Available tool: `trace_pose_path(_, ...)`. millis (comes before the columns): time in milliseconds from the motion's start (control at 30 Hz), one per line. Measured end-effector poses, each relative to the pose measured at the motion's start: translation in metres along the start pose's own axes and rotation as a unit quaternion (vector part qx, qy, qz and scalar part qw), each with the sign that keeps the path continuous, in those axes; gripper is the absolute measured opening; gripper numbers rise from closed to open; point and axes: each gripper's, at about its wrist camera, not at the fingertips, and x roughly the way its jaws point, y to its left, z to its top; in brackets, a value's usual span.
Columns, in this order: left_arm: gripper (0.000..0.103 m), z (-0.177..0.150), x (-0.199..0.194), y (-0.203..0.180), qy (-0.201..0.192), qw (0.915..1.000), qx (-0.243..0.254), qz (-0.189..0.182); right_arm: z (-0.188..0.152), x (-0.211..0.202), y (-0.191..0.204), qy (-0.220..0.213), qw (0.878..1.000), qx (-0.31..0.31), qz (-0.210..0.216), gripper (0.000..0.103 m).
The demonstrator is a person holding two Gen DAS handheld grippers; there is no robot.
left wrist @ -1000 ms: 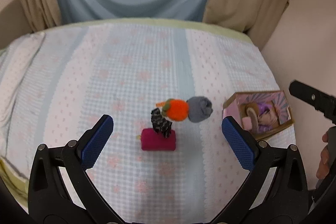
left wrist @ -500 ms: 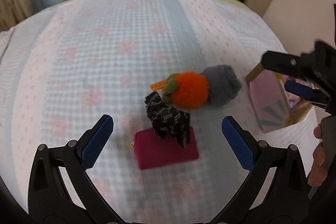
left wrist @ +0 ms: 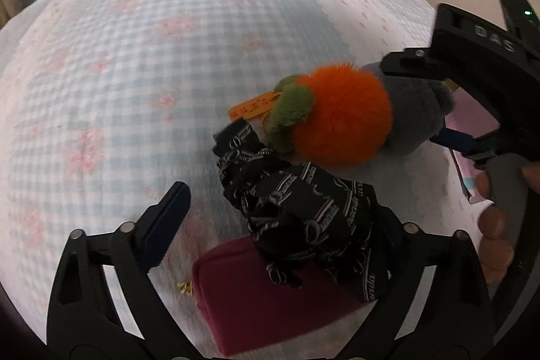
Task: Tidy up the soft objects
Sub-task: 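Grasp the black printed cloth with the left tool while the right tool grasps the grey sock, then lift the black cloth and grey sock and carry both over the box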
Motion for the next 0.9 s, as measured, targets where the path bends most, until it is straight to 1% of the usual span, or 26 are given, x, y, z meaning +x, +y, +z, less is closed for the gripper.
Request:
trace_pose_path(67, 0.087, 0.0, 0.004, 0.0, 0.002, 1.0, 0.005, -0.005, 0.002, 0.009, -0.003, 0.003, 1.0, 0.012, 0.003, 0.093)
trace_pose_path(100, 0.084, 0.0, 0.006, 0.0, 0.004, 0.9999, 0.007, -0.006, 0.003, 0.012, -0.004, 0.007, 1.0, 0.015, 0.005, 0.085)
trace_pose_path(133, 0.082, 0.001, 0.008, 0.0, 0.007, 0.9999, 0.007, -0.009, 0.004, 0.016, -0.006, 0.011, 1.0, 0.021, 0.007, 0.078)
trace_pose_path(233, 0.076, 0.002, 0.012, 0.002, 0.011, 0.9998, 0.0, -0.019, 0.005, 0.019, -0.007, 0.006, 1.0, 0.027, 0.01, 0.075)
trace_pose_path(267, 0.072, 0.003, 0.013, 0.002, 0.012, 0.9997, -0.001, -0.021, 0.005, 0.019, -0.006, 0.003, 1.0, 0.026, 0.009, 0.074)
trace_pose_path(300, 0.068, 0.004, 0.014, 0.002, 0.011, 0.9997, -0.001, -0.023, 0.005, 0.02, -0.006, 0.001, 1.0, 0.025, 0.009, 0.072)
trace_pose_path(333, 0.068, 0.006, 0.014, 0.002, 0.01, 0.9996, -0.003, -0.026, 0.005, 0.021, -0.005, 0.001, 1.0, 0.025, 0.009, 0.068)
trace_pose_path(367, 0.065, 0.006, 0.015, 0.003, 0.01, 0.9996, -0.005, -0.028, 0.005, 0.021, -0.005, 0.0, 1.0, 0.024, 0.008, 0.066)
trace_pose_path(400, 0.06, 0.007, 0.015, 0.005, 0.009, 0.9995, -0.008, -0.03, 0.005, 0.022, -0.005, -0.002, 1.0, 0.024, 0.008, 0.062)
trace_pose_path(433, 0.058, 0.007, 0.014, 0.006, 0.007, 0.9994, -0.01, -0.032, 0.005, 0.022, -0.005, -0.004, 1.0, 0.023, 0.008, 0.058)
trace_pose_path(467, 0.052, 0.007, 0.013, 0.008, 0.006, 0.9994, -0.011, -0.034, 0.005, 0.021, -0.005, -0.006, 1.0, 0.022, 0.009, 0.056)
trace_pose_path(533, 0.049, 0.008, 0.011, 0.013, 0.004, 0.9992, -0.016, -0.036, 0.005, 0.02, -0.005, -0.009, 1.0, 0.019, 0.01, 0.051)
trace_pose_path(600, 0.046, 0.009, 0.009, 0.019, 0.001, 0.9989, -0.026, -0.04, 0.005, 0.02, -0.003, -0.01, 1.0, 0.015, 0.009, 0.048)
trace_pose_path(733, 0.046, 0.01, 0.002, 0.031, -0.009, 0.9984, -0.045, -0.034, 0.003, 0.016, 0.001, -0.016, 1.0, 0.003, 0.008, 0.044)
trace_pose_path(900, 0.045, 0.01, -0.014, 0.037, -0.027, 0.9977, -0.054, -0.029, 0.001, 0.006, 0.005, -0.023, 1.0, -0.01, 0.007, 0.043)
